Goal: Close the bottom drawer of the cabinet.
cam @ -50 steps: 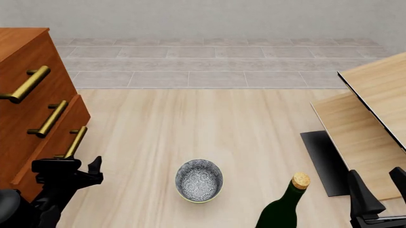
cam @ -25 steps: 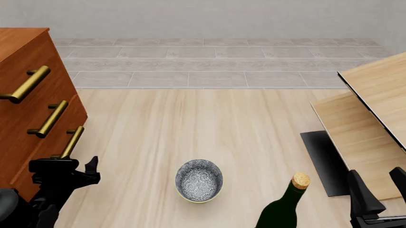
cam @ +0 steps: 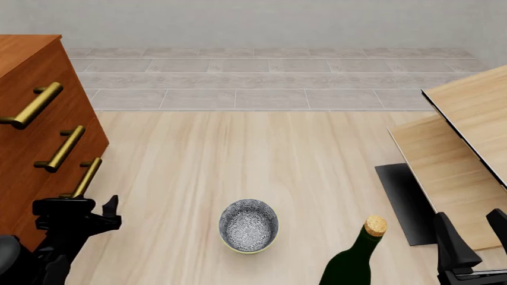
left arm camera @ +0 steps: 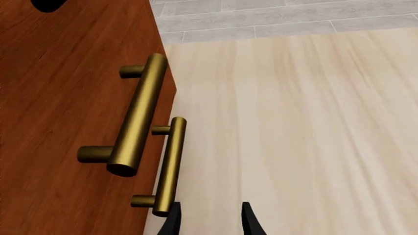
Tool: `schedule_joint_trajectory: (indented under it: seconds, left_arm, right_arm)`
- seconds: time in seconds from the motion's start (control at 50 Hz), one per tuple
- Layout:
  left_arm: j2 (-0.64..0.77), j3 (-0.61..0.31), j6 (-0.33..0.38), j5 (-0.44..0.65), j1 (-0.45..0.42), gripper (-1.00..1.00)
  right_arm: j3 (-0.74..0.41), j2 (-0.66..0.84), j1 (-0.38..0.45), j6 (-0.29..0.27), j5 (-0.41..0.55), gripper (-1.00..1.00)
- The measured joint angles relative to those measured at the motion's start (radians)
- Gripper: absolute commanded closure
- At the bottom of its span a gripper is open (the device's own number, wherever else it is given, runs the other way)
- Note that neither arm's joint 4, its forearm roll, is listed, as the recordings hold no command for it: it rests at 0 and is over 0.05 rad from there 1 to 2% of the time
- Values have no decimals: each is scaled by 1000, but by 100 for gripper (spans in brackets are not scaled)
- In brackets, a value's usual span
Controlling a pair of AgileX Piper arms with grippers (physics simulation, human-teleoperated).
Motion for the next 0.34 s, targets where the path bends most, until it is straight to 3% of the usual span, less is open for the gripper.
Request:
schedule_joint_trajectory:
  seconds: [0.34]
  left_arm:
    - [-1, 0, 7, 2, 12, -100]
  right_arm:
    - [0, 2, 0, 5, -1, -100]
